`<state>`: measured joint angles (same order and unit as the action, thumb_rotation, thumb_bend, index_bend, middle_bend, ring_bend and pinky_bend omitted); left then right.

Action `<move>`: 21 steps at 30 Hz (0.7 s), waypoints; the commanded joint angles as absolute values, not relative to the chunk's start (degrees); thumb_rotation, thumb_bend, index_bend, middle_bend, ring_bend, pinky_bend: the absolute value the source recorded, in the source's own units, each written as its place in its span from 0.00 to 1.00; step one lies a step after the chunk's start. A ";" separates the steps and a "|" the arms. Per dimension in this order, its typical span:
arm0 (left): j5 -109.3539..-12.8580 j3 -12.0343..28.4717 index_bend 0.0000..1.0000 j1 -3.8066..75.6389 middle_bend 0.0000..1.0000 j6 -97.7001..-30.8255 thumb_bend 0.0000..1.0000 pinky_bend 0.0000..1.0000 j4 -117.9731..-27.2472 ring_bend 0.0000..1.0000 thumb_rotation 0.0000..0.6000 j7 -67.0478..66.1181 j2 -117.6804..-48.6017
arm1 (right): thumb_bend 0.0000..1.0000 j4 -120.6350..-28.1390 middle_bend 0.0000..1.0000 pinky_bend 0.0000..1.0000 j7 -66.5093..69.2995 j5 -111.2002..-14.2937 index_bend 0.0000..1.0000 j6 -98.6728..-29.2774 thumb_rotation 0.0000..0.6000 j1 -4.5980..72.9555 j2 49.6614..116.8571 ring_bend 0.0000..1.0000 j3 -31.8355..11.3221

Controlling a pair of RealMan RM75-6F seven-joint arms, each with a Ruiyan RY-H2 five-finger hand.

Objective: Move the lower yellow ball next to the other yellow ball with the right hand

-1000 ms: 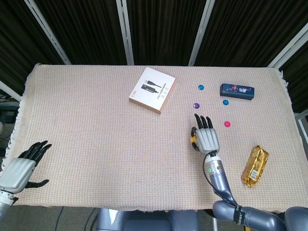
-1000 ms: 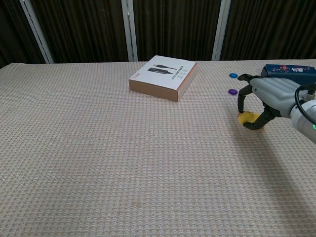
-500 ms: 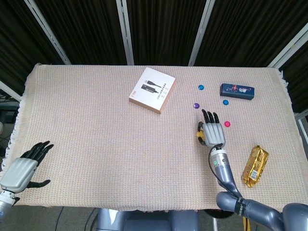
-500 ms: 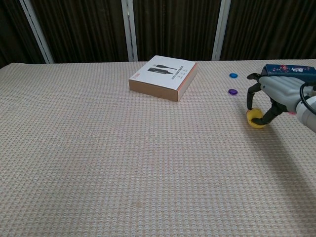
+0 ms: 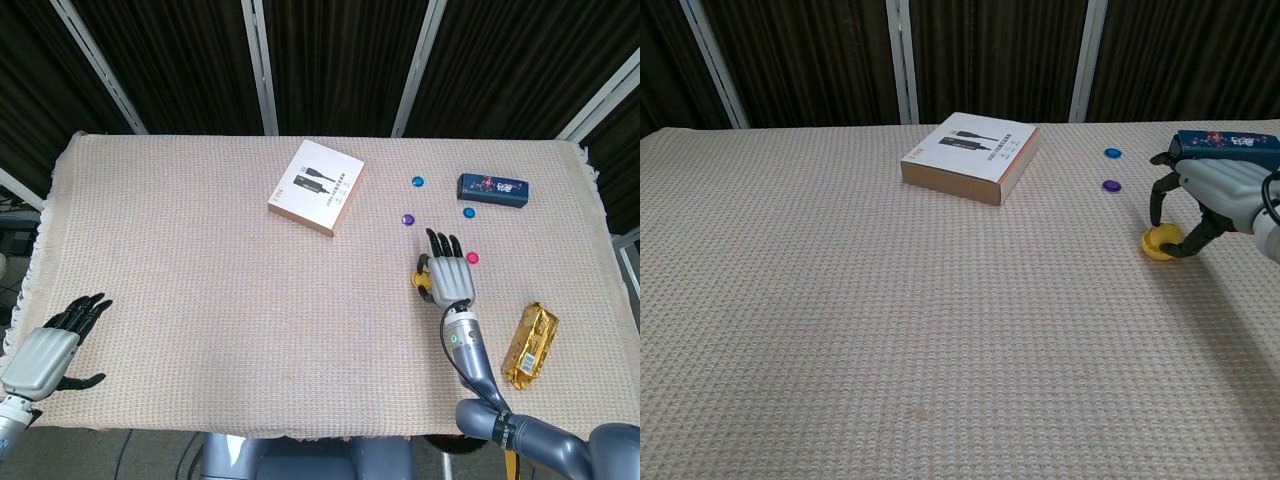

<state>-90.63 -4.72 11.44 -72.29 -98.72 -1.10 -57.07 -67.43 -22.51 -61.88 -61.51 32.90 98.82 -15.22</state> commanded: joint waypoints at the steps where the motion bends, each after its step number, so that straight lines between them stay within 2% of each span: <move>1: -90.63 -4.67 0.00 11.44 0.00 -72.39 0.00 0.22 -98.64 0.00 1.00 -1.10 -57.07 | 0.24 -67.76 0.00 0.00 -22.66 -61.88 0.52 -61.73 1.00 32.73 98.72 0.00 -14.98; 21: -90.70 -4.66 0.00 11.44 0.00 -72.63 0.00 0.22 -98.46 0.00 1.00 -0.87 -57.17 | 0.24 -66.83 0.00 0.00 -22.92 -61.26 0.52 -61.19 1.00 33.83 99.91 0.00 -14.93</move>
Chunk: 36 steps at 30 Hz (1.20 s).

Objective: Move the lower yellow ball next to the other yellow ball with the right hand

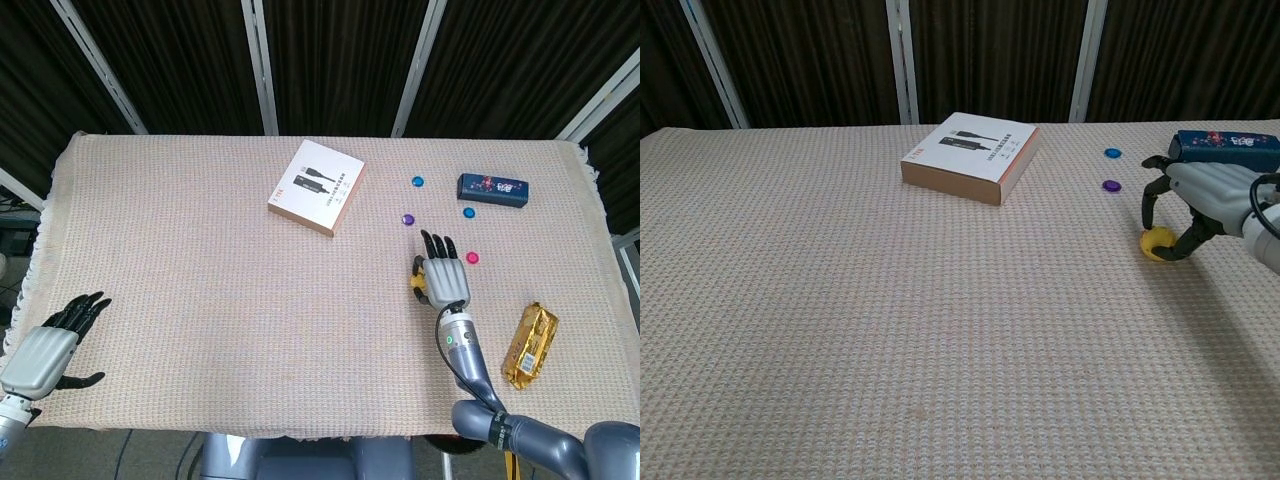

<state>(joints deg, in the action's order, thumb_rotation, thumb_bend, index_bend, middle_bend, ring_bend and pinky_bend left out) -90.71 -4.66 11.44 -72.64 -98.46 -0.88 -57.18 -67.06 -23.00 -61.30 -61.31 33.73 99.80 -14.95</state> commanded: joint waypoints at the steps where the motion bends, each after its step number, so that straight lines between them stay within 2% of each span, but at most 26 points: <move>1: -90.72 -4.67 0.00 11.45 0.00 -72.61 0.00 0.22 -98.49 0.00 1.00 -0.85 -57.17 | 0.24 -66.66 0.00 0.00 -22.88 -61.25 0.52 -61.14 1.00 33.86 99.95 0.00 -14.91; 14: -90.67 -4.71 0.00 11.51 0.00 -72.53 0.00 0.22 -98.67 0.00 1.00 -1.13 -57.10 | 0.22 -65.72 0.00 0.00 -20.92 -62.97 0.40 -60.49 1.00 33.81 98.81 0.00 -13.78; 16: -90.68 -4.72 0.00 11.49 0.00 -72.57 0.00 0.22 -98.70 0.00 1.00 -1.20 -57.10 | 0.18 -65.78 0.00 0.00 -20.38 -63.45 0.37 -60.32 1.00 33.76 98.48 0.00 -13.49; 21: -90.60 -4.70 0.00 11.51 0.00 -72.55 0.00 0.22 -98.71 0.00 1.00 -1.15 -57.06 | 0.01 -66.71 0.00 0.00 -20.17 -64.06 0.26 -60.27 1.00 33.54 97.30 0.00 -13.05; 24: -90.58 -4.70 0.00 11.50 0.00 -72.57 0.00 0.22 -98.62 0.00 1.00 -1.20 -57.07 | 0.00 -68.67 0.00 0.00 -20.83 -64.12 0.18 -60.68 1.00 33.21 95.67 0.00 -13.02; 29: -90.95 -4.76 0.00 11.52 0.00 -72.73 0.00 0.22 -98.37 0.00 1.00 -1.29 -57.02 | 0.00 -76.37 0.00 0.00 -21.70 -66.35 0.11 -63.60 1.00 31.42 89.80 0.00 -12.29; 36: -91.29 -4.95 0.00 11.10 0.00 -73.44 0.00 0.22 -97.63 0.00 1.00 -1.43 -57.11 | 0.00 -93.75 0.00 0.00 -20.69 -73.84 0.01 -72.03 1.00 23.86 75.05 0.00 -6.86</move>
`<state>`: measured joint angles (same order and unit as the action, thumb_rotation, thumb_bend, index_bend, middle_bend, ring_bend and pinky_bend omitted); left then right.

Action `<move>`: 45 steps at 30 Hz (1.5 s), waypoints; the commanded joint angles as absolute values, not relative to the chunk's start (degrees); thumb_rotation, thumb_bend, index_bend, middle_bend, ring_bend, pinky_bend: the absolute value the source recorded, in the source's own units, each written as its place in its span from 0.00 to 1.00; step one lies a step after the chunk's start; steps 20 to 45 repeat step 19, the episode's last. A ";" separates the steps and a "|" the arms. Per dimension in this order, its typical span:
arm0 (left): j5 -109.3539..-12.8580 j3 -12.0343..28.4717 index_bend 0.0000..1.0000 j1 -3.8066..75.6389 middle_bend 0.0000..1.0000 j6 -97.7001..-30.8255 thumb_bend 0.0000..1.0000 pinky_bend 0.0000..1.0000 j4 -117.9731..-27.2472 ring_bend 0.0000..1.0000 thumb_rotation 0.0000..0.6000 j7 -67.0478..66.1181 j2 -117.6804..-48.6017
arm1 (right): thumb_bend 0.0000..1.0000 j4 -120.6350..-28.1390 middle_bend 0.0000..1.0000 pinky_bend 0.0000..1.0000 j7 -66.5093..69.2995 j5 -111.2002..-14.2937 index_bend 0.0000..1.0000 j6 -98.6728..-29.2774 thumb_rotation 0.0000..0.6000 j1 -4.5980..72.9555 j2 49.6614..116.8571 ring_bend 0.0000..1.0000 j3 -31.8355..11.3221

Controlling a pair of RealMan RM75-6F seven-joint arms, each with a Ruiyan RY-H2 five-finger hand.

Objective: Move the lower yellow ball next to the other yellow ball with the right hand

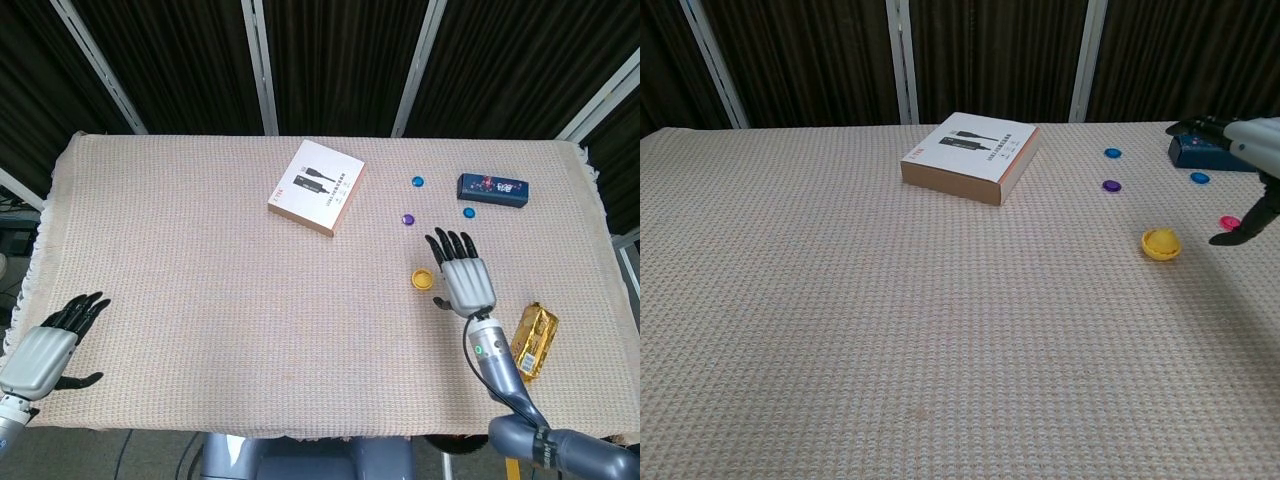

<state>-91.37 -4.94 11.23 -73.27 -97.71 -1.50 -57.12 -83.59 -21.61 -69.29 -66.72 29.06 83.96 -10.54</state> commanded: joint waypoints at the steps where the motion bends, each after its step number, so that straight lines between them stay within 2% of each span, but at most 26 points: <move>1: -91.19 -4.91 0.00 11.00 0.00 -73.60 0.00 0.22 -97.52 0.00 1.00 -1.44 -57.11 | 0.00 -96.49 0.00 0.00 -19.97 -74.79 0.01 -73.37 1.00 22.32 72.54 0.00 -5.81; 5: -91.11 -4.95 0.00 10.83 0.00 -73.77 0.00 0.22 -97.32 0.00 1.00 -1.64 -57.11 | 0.00 -103.06 0.00 0.00 -16.89 -77.39 0.00 -77.98 1.00 17.11 66.29 0.00 -2.35; 9: -91.04 -4.94 0.00 10.75 0.00 -73.86 0.00 0.22 -97.34 0.00 1.00 -1.75 -57.13 | 0.00 -105.54 0.00 0.00 -14.18 -81.17 0.00 -82.82 1.00 12.27 62.28 0.00 1.23; 13: -91.17 -5.05 0.00 10.89 0.00 -73.52 0.00 0.22 -97.60 0.00 1.00 -2.11 -57.03 | 0.00 -102.51 0.00 0.00 -10.15 -84.98 0.00 -90.00 1.00 7.61 63.10 0.00 2.38; 17: -91.29 -5.05 0.00 10.93 0.00 -73.55 0.00 0.22 -97.84 0.00 1.00 -2.18 -56.88 | 0.00 -97.02 0.00 0.00 -6.19 -87.41 0.01 -93.49 1.00 6.18 65.75 0.00 1.52; 45: -91.14 -5.07 0.00 10.85 0.00 -73.56 0.00 0.22 -98.02 0.00 1.00 -2.28 -56.80 | 0.00 -95.55 0.00 0.00 -5.01 -87.62 0.01 -93.69 1.00 6.01 66.67 0.00 1.09</move>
